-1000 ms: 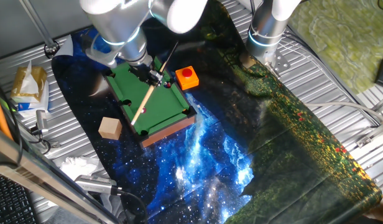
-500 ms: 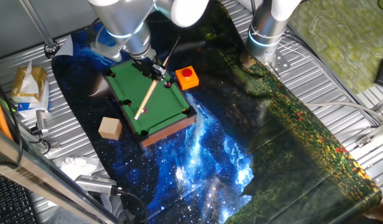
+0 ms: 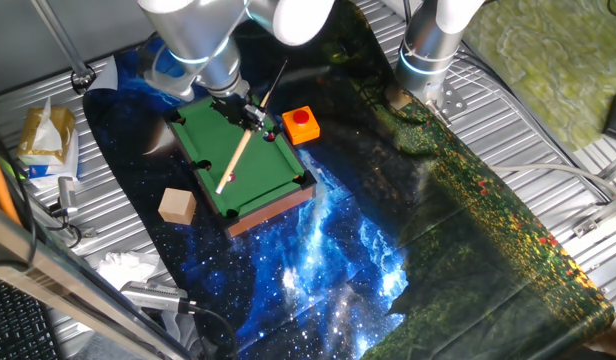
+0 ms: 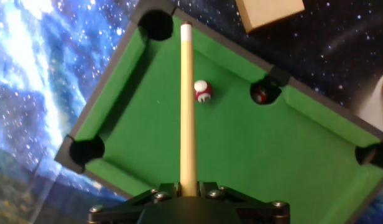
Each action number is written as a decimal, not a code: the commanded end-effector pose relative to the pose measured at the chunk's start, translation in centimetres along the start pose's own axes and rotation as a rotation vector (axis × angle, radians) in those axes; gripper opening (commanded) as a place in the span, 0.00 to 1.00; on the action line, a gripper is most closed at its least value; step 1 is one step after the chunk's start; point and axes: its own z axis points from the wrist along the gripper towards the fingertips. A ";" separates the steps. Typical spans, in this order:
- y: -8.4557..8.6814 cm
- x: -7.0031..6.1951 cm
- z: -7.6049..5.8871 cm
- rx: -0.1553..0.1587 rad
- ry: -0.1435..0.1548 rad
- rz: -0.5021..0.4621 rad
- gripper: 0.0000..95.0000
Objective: Hit the pool ball
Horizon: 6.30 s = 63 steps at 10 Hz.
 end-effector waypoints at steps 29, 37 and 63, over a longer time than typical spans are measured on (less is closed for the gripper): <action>-2.9 2.7 1.4 0.016 -0.061 -0.173 0.00; -7.2 5.1 3.3 -0.025 -0.102 -0.267 0.00; -7.3 5.0 2.3 -0.020 -0.137 0.011 0.00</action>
